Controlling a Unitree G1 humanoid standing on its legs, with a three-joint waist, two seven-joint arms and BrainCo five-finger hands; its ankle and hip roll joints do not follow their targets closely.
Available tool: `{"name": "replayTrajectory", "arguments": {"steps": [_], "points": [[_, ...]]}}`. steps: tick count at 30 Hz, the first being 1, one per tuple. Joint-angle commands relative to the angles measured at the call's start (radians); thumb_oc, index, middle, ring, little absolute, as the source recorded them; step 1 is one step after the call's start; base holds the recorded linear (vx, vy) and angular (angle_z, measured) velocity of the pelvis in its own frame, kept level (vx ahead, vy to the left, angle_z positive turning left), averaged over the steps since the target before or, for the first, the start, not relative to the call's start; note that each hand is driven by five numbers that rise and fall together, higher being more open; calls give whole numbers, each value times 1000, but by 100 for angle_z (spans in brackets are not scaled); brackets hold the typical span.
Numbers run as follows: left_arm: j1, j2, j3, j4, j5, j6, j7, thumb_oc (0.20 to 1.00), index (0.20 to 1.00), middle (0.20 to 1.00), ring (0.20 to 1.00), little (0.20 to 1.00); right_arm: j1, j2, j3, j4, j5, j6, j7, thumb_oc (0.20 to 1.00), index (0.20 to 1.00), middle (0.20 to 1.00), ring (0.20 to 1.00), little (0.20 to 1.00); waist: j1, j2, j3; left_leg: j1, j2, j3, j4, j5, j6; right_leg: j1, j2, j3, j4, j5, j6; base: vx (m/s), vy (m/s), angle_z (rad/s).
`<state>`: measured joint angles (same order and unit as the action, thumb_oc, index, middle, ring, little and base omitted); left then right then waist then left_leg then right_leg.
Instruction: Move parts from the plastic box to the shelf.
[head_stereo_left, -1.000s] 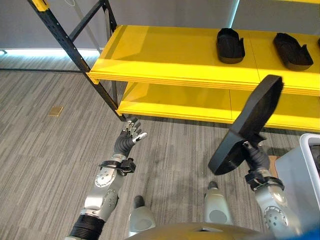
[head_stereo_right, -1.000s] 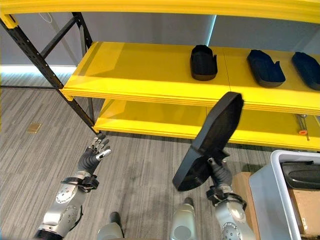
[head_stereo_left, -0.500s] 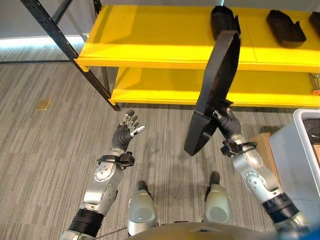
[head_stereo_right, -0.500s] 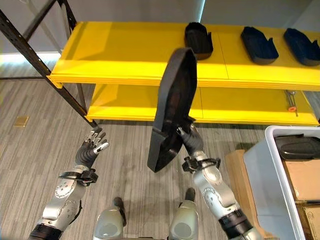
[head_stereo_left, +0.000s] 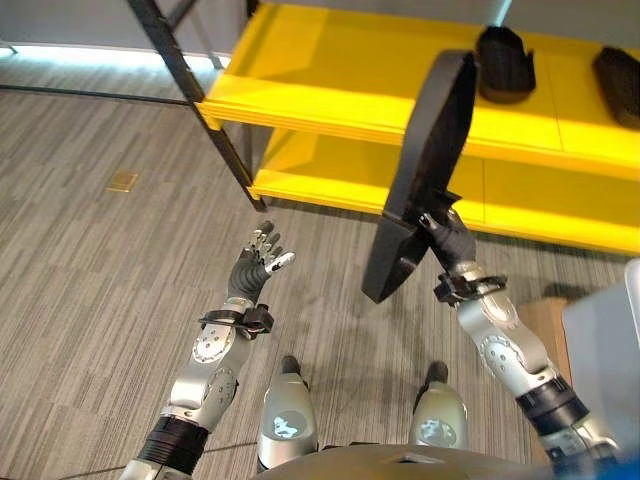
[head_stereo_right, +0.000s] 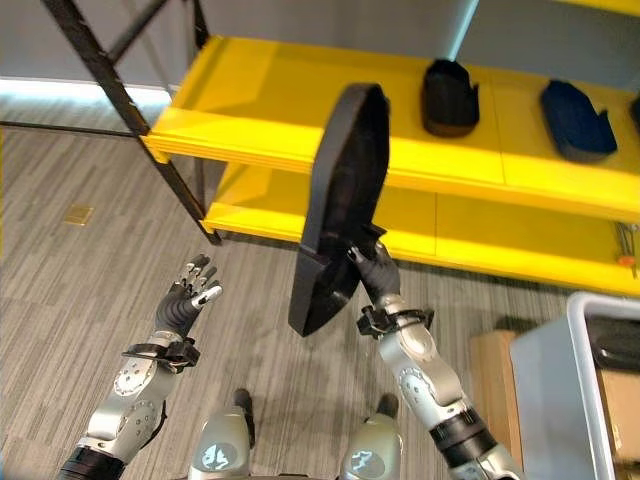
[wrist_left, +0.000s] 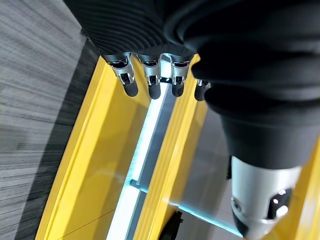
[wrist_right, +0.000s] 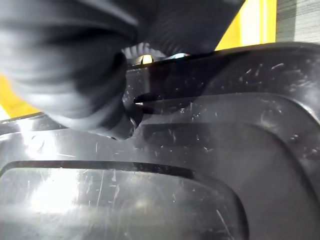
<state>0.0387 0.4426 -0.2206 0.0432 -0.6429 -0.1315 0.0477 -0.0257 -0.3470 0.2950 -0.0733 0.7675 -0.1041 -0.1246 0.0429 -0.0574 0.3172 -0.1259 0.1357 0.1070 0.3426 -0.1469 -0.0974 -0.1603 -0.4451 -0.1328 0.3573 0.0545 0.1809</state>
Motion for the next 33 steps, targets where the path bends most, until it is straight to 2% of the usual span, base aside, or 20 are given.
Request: {"name": "replayTrajectory", "arguments": {"steps": [1, 3, 5, 7, 8, 9, 12, 14, 15, 17, 20, 22, 23, 24, 25, 26, 29, 30, 33], "points": [[20, 39, 46, -88, 17, -32, -8, 1000, 1000, 1000, 1000, 1000, -82, 34, 9, -64, 18, -61, 37, 200, 200, 200, 200, 200, -14, -13, -23, 70, 87, -26, -99, 1, 19, -39, -31, 23, 4, 310, 38, 130, 215, -27], [35, 36, 59, -99, 11, -34, -17, 1000, 1000, 1000, 1000, 1000, -94, 35, 16, -48, 17, -52, 36, 200, 200, 200, 200, 200, -36, -17, -23, 130, 86, 18, -145, -15, 18, -80, -43, -22, -105, 292, 53, 204, 60, -76], [50, 33, 78, -94, -5, -39, -23, 1000, 1000, 1000, 1000, 1000, -129, 29, 30, -40, 12, -48, 42, 200, 200, 200, 200, 200, -59, -25, -11, 215, 108, 62, -177, -37, -13, -109, -22, -34, -295, 278, 77, 301, -107, -97], [61, 29, 86, -95, -6, -40, -26, 1000, 1000, 1000, 1000, 1000, -125, 23, 25, -47, 3, -47, 45, 200, 200, 200, 200, 200, -56, -28, -8, 233, 119, 78, -172, -47, -23, -107, -13, -50, -308, 267, 79, 195, -131, -46], [64, 22, 88, -90, -6, -41, -34, 1000, 1000, 1000, 1000, 1000, -98, 16, 9, -67, 7, -55, 57, 200, 200, 200, 200, 200, -55, -32, -16, 233, 126, 71, -167, -50, -33, -80, -6, -56, -321, 213, 67, 227, -212, -8], [60, 14, 82, -83, -3, -49, -39, 1000, 1000, 1000, 1000, 1000, -85, 11, 1, -65, 5, -59, 59, 200, 200, 200, 200, 200, -64, -40, -26, 231, 134, 67, -169, -41, -38, -67, 10, -20, -325, 210, 59, 250, -219, 9], [100, -22, 81, -88, -31, -48, -51, 1000, 1000, 1000, 1000, 1000, -63, -15, -9, -83, 5, -61, 68, 200, 200, 200, 200, 200, -73, -24, -62, 286, 175, 52, -245, 23, -57, -64, 67, -33, -282, 160, 35, 300, -198, 30], [124, -34, 90, -106, -43, -43, -63, 1000, 1000, 1000, 1000, 1000, -49, -34, -17, -99, 5, -61, 79, 200, 200, 200, 200, 200, -80, -2, -83, 304, 213, 46, -289, 101, -69, -66, 102, -36, -258, 132, 22, 260, -233, 1], [127, -35, 88, -106, -44, -46, -68, 1000, 1000, 1000, 1000, 1000, -42, -45, -26, -106, 1, -68, 89, 200, 200, 200, 200, 200, -89, 7, -89, 294, 231, 37, -300, 140, -70, -77, 131, -16, -244, 111, 9, 187, -223, -3], [133, -33, 86, -118, -47, -45, -74, 1000, 1000, 1000, 1000, 1000, -33, -61, -30, -113, 7, -72, 92, 200, 200, 200, 200, 200, -98, 18, -87, 276, 243, 31, -297, 178, -67, -106, 152, 6, -210, 80, -4, 146, -183, 0], [119, -32, 84, -112, -43, -54, -67, 1000, 1000, 1000, 1000, 1000, -28, -83, -35, -131, -5, -86, 89, 200, 200, 200, 200, 200, -97, 34, -63, 206, 259, -19, -207, 293, -71, -116, 199, 44, -172, 25, -48, 106, -196, -4], [95, -31, 67, -113, -36, -55, -59, 1000, 1000, 1000, 1000, 1000, -28, -99, -42, -139, -5, -92, 85, 200, 200, 200, 200, 200, -92, 26, -34, 110, 221, -64, -95, 328, -61, -103, 195, 33, -171, 13, -72, 30, -219, 25], [91, -32, 63, -116, -39, -55, -53, 1000, 1000, 1000, 1000, 1000, -17, -105, -51, -143, -7, -94, 84, 200, 200, 200, 200, 200, -96, 25, -30, 95, 218, -45, -98, 320, -57, -91, 189, 22, -174, -4, -76, 30, -138, 40], [88, -32, 60, -121, -46, -51, -54, 1000, 1000, 1000, 1000, 1000, -5, -105, -57, -146, -10, -97, 78, 200, 200, 200, 200, 200, -99, 30, -28, 95, 236, -18, -146, 330, -61, -88, 183, 13, -170, -18, -72, 47, -57, 30], [88, -32, 60, -121, -46, -51, -53, 1000, 1000, 1000, 1000, 1000, -4, -105, -57, -146, -10, -97, 77, 200, 200, 200, 200, 200, -99, 30, -28, 98, 236, -17, -152, 333, -62, -88, 183, 13, -170, -19, -73, 34, 63, 33], [74, -34, 39, -132, -48, -48, -49, 1000, 1000, 1000, 1000, 1000, -12, -99, -63, -139, -13, -106, 53, 200, 200, 200, 200, 200, -88, 42, -15, 71, 234, -40, -308, 328, -62, -94, 166, 21, -155, -28, -53, 21, 95, 43], [42, -41, 20, -133, -26, -53, -38, 1000, 1000, 1000, 1000, 1000, -30, -79, -75, -130, -19, -129, 20, 200, 200, 200, 200, 200, -84, 55, -8, -3, 219, -77, -407, 329, -70, -104, 139, 28, -142, -20, -24, 73, 127, 27], [47, -42, 22, -131, -33, -57, -45, 1000, 1000, 1000, 1000, 1000, -31, -75, -70, -131, -18, -130, 23, 200, 200, 200, 200, 200, -95, 53, -3, 10, 225, -62, -355, 268, -66, -109, 136, 42, -120, -30, -20, 89, 124, -18], [40, -19, 24, -145, -31, -64, -49, 1000, 1000, 1000, 1000, 1000, -49, -41, -35, -144, -9, -121, 41, 200, 200, 200, 200, 200, -90, 28, 23, 0, 188, -28, -221, 152, -58, -121, 108, 81, -128, 36, 11, 62, 158, -48]]}}
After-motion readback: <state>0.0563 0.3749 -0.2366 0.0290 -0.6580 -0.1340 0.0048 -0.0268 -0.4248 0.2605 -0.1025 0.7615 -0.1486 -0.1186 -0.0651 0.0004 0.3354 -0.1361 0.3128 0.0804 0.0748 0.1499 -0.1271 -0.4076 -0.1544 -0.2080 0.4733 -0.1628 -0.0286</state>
